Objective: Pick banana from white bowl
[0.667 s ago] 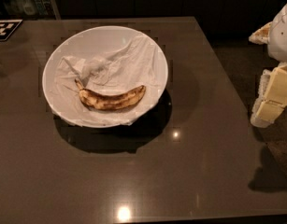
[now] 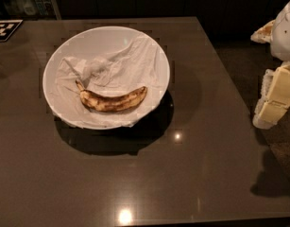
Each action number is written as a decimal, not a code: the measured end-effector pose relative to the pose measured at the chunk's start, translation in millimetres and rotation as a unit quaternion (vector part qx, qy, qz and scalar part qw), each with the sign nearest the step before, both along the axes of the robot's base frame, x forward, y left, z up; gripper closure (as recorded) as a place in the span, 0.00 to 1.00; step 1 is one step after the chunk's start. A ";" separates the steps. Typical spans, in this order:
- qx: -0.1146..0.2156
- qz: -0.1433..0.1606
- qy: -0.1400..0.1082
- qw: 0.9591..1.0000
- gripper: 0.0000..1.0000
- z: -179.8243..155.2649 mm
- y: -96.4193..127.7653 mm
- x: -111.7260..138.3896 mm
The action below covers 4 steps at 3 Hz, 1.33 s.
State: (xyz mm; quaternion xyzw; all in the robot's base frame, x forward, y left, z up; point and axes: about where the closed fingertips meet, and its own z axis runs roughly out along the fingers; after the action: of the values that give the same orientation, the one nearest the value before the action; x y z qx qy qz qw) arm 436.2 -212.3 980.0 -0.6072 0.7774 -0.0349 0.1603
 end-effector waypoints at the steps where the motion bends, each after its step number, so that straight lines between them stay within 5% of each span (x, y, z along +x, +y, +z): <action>1: -0.014 0.026 0.003 1.000 0.00 12.3 25.0 -4.2; 3: -0.066 0.133 0.018 0.989 0.00 19.9 109.5 -1.2; 4: -0.060 0.137 -0.001 0.989 0.00 26.7 117.6 3.1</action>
Offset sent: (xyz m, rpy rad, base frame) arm -0.0045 0.1209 0.0054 -0.2137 0.1372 0.2948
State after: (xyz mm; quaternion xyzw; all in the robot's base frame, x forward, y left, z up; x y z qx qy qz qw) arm 439.3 -94.7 1006.7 -0.7163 0.6834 -0.0604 0.1277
